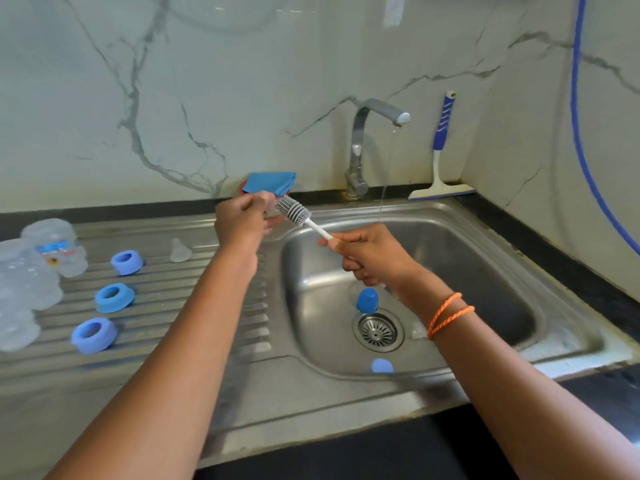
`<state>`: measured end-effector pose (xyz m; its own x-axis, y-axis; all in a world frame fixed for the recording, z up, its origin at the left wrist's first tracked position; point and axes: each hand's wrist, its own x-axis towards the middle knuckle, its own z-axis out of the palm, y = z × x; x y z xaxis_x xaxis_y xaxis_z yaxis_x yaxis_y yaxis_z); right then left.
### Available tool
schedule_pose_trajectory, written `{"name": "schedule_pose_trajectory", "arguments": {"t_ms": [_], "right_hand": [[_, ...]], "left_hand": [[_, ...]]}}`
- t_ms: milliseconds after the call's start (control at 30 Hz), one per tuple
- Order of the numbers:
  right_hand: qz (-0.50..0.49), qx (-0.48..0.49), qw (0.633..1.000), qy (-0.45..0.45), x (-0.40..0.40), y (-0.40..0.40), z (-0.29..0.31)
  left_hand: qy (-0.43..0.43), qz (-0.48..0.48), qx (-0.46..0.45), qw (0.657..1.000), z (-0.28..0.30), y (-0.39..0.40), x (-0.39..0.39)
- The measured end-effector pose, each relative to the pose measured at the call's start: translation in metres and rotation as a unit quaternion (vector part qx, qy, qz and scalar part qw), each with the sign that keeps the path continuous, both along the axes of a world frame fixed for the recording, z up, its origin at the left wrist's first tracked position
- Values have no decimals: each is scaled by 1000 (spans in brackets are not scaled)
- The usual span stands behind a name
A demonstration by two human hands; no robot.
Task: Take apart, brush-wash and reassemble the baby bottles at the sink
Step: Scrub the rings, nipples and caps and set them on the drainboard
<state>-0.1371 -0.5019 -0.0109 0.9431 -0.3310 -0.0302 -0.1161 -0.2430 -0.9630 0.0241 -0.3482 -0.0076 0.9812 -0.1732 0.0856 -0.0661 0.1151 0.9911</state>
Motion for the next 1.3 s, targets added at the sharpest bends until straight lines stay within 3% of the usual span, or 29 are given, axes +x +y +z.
{"name": "schedule_pose_trajectory", "arguments": {"t_ms": [200,300,533,700,867,1000,1300], "right_hand": [[-32,-120,991,-52,47,68,-3],[-32,-116,992,-28,72,95,-7],[-33,-127,991,4,101,132,-19],[-31,-118,992,6,104,137,-25],[-15,-122,992,10,94,134,-24],[-15,-133,991,8,83,115,-16],[-113,-197,972,64,27,-3,-9]], "left_hand": [[-61,25,77,995,-2,98,14],[-82,41,146,985,-6,135,14],[-204,48,409,888,-4,175,9],[-149,-9,490,859,-9,179,13],[-142,-38,506,850,-8,172,13],[-204,-13,486,850,0,154,10],[-249,-142,359,888,-2,30,-16]]}}
